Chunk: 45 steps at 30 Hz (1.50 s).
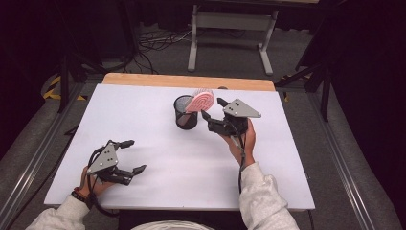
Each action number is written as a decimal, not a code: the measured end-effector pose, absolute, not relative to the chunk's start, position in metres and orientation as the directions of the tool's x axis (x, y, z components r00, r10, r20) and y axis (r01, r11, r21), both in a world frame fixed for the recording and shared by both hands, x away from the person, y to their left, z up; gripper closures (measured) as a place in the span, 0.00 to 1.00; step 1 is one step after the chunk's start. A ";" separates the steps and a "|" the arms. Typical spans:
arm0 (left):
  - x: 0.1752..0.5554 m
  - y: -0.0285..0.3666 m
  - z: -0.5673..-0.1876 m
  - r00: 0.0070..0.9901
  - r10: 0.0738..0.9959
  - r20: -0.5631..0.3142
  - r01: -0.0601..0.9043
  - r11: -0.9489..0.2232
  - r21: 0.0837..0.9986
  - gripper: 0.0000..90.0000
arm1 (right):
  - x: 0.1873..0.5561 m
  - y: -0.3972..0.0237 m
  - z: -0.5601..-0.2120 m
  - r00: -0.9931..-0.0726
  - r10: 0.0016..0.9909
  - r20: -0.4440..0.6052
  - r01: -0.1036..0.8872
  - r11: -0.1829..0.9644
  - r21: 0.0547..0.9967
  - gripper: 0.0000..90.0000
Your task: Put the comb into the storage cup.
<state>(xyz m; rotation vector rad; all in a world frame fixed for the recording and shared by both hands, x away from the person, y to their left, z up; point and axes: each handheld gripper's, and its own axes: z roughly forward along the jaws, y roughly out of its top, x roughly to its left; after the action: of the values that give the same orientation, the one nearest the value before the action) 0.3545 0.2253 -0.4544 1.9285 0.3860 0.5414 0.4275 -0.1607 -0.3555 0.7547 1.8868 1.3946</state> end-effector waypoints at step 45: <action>0.355 0.228 -0.454 0.846 0.497 0.194 0.032 -0.409 0.912 0.09 | 0.381 -0.159 -0.363 -0.579 0.742 -0.338 -0.067 0.370 0.927 0.08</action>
<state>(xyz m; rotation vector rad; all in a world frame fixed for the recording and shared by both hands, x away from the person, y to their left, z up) 0.3551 0.2277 -0.4539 1.9408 0.3927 0.5386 0.3807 -0.1587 -0.3627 0.5882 1.8419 1.2959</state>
